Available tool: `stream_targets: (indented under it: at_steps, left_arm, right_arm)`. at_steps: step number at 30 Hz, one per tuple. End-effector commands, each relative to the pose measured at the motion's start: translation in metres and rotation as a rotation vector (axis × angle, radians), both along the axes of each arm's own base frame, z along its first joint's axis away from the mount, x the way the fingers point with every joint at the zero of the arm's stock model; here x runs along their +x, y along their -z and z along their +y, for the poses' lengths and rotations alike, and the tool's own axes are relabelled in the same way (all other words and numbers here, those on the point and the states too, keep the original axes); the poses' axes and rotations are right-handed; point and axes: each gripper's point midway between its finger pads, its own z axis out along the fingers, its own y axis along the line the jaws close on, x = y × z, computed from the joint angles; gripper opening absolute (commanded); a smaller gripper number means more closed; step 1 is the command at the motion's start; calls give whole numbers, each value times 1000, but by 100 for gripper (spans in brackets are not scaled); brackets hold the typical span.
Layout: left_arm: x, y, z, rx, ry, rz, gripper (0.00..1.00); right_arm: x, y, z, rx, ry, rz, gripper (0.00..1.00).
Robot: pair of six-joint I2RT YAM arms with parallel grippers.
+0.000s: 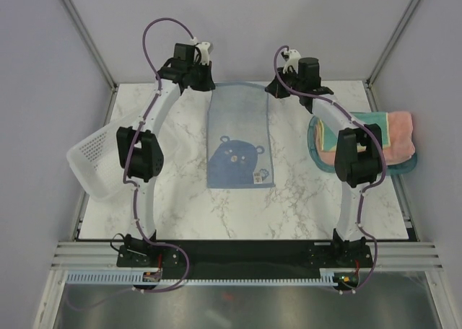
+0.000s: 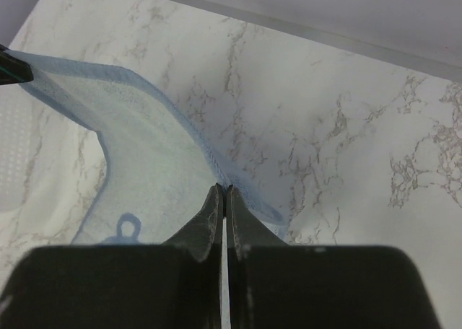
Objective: Fold and stack the towels
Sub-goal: Flatten out the crumpled towel, then fold the towel
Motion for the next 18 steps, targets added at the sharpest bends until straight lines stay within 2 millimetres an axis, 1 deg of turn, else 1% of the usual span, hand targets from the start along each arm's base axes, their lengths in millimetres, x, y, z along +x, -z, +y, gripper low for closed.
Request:
stream_targets:
  at_steps: [1, 2, 3, 4, 5, 6, 7, 8, 9, 10, 11, 12, 13, 14, 15, 16, 17, 18]
  left_arm:
    - [21, -27, 3, 10, 28, -137, 2]
    - [21, -27, 2, 4, 33, -143, 2]
    - [22, -19, 5, 33, 56, -151, 2]
    - [20, -19, 5, 38, 63, -153, 2]
    - [18, -23, 6, 39, 74, -163, 2]
    - [14, -17, 5, 44, 89, -154, 2]
    - [11, -17, 4, 45, 98, -155, 2]
    - [8, -16, 4, 44, 109, -154, 2]
    - [2, -16, 5, 48, 119, -155, 2]
    - [-2, -16, 6, 51, 123, -153, 2]
    - [-6, -13, 6, 54, 130, -145, 2]
    - [-16, -9, 7, 61, 143, -132, 2]
    - [-21, -6, 8, 63, 150, -123, 2]
    - [-27, -4, 9, 66, 155, -115, 2]
    - [-38, 12, 11, 71, 165, -74, 2]
    - [-45, 4, 12, 67, 169, -84, 2]
    - [-52, 7, 13, 63, 174, -72, 2]
    - [-64, 22, 11, 62, 192, -37, 2]
  right_arm:
    - [21, -43, 3, -37, -61, -207, 0]
    - [21, -41, 2, -52, -67, -216, 0]
    - [21, -40, -1, -83, -72, -236, 0]
    - [21, -39, -2, -85, -68, -234, 0]
    - [19, -30, -5, -111, -75, -232, 0]
    - [16, -34, -7, -125, -78, -246, 0]
    - [14, -32, -10, -133, -76, -245, 0]
    - [8, -23, -10, -141, -80, -224, 0]
    - [4, -21, -11, -143, -84, -216, 0]
    - [-3, -27, -8, -137, -108, -225, 0]
    - [-10, -19, -8, -137, -119, -198, 0]
    - [-17, -24, -7, -130, -134, -201, 0]
    - [-20, -25, -8, -130, -136, -201, 0]
    - [-31, -10, -10, -136, -145, -143, 0]
    - [-39, -16, -11, -139, -147, -144, 0]
    - [-48, -4, -13, -142, -145, -111, 0]
    - [-54, -3, -14, -139, -144, -99, 0]
    - [-61, -9, -14, -132, -144, -103, 0]
